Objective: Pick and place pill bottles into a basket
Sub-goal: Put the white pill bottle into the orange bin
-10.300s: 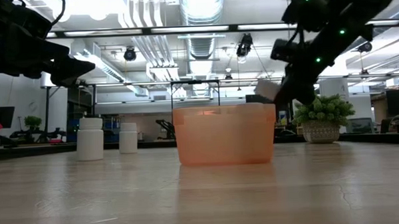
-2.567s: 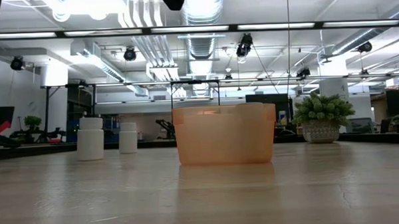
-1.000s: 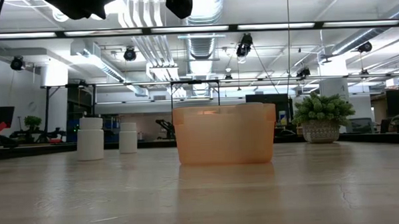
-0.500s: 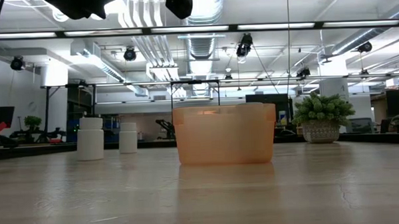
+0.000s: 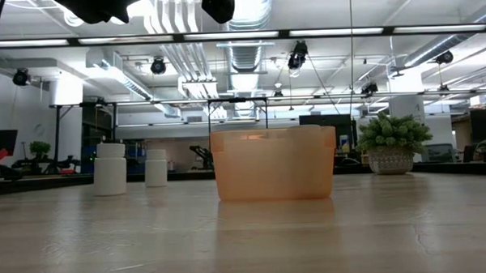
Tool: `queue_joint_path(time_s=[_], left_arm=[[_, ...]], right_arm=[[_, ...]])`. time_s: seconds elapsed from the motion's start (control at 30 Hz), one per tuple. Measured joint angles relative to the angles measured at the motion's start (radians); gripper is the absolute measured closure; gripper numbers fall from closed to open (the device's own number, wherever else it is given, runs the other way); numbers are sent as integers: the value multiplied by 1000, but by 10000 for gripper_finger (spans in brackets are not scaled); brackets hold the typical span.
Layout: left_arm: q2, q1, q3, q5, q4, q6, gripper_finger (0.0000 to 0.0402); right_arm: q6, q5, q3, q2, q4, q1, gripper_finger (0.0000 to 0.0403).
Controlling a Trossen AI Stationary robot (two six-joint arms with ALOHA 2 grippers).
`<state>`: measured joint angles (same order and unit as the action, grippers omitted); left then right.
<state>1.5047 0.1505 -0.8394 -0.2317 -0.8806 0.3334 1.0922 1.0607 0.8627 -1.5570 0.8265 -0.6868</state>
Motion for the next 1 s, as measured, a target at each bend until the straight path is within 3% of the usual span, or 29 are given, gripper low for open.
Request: queue_joint_path(time_s=[1.0], left_arm=[[91,0,-69,-13,-1,6,236]], right_arm=[[-29,-41,0,-1,-8,19,184]])
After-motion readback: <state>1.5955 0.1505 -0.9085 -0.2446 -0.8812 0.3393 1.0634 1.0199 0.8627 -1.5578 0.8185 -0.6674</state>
